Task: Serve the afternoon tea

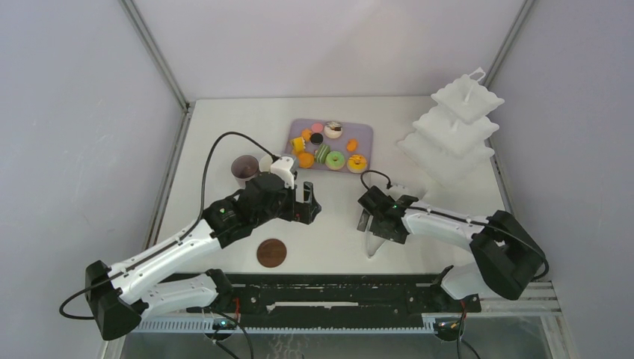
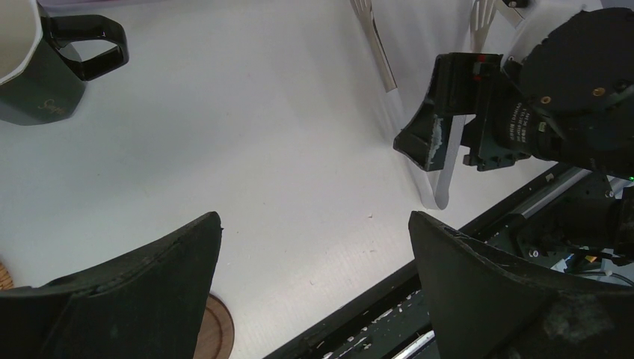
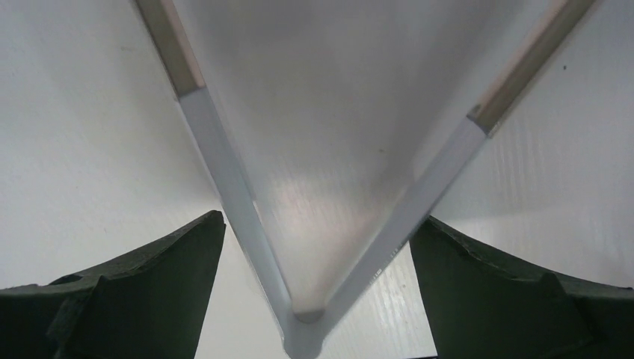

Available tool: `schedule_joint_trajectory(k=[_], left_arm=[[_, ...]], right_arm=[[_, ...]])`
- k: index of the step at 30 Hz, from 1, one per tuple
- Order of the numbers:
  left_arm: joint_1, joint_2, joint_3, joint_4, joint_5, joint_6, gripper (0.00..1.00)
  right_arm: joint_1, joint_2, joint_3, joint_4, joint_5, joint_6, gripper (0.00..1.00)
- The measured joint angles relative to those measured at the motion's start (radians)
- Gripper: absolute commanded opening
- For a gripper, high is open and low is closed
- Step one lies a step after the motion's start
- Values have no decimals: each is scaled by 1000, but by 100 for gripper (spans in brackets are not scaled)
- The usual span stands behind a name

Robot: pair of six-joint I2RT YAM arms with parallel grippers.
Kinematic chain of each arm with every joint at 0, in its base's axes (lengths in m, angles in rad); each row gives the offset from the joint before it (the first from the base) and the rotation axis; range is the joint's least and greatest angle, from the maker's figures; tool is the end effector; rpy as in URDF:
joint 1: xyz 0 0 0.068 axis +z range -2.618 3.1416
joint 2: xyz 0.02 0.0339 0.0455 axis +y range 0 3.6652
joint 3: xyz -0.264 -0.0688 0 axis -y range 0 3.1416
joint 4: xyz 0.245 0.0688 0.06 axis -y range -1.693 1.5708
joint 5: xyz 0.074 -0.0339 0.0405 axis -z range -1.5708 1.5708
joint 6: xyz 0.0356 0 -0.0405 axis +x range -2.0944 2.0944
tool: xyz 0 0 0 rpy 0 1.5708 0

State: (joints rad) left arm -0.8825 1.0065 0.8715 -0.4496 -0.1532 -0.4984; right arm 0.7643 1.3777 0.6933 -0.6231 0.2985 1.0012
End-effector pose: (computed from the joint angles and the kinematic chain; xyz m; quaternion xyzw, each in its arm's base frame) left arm 0.1444 -0.1670 0.3028 0.1321 0.8691 -0.2486 0.4068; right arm 0.1698 0.1483 0.1599 0.1352 0.9712 0.0067 0.1963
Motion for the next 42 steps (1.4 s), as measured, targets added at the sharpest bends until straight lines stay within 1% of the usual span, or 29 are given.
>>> schedule_joint_trajectory(k=[2,3,7,10,13,15,18,21,26,27,28,30,32,36,37,39,40,42], left_arm=[[0,0,0,0,0,0,100],[0,0,0,0,0,0,100],[-1,0,0,0,0,0,100],[-1,0,0,0,0,0,100],[-1,0,0,0,0,0,100],[-1,0,0,0,0,0,100],[-1,0,0,0,0,0,100],[-1,0,0,0,0,0,100],[-1,2,0,0,-1,1,100],[-1,2,0,0,-1,1,100],[-1,3,0,0,-1,1,100],[-1,7,0,1,-1,1,100],[-1,15,0,2,-1,1,100],[-1,27,0,4,-1,1,100],[-1,30,0,5,-1,1,100],[-1,34,0,9,-1,1,100],[-1,37,0,11,-1,2,100],[-1,47,0,16,0,6,100]], right_arm=[[3,36,26,-1,22,-1,99],[4,51,36,-1,32,-3,95],[7,85,56,5,68,-12,67],[11,85,56,14,79,-17,52],[16,84,55,18,92,-32,40],[16,76,49,18,95,-50,28],[16,49,29,14,98,-108,26],[17,16,13,2,101,-179,17],[16,-35,6,-6,106,-285,16],[16,-39,5,-6,107,-296,13],[14,-45,1,-2,106,-312,11],[7,-50,-8,7,103,-339,11],[-5,-50,-12,13,93,-363,14],[-45,-45,-12,49,61,-408,23],[-60,-39,-12,63,49,-421,27],[-88,-21,-12,88,17,-446,42],[-101,-11,-12,98,-2,-457,47],[-127,13,-11,118,-41,-478,55]])
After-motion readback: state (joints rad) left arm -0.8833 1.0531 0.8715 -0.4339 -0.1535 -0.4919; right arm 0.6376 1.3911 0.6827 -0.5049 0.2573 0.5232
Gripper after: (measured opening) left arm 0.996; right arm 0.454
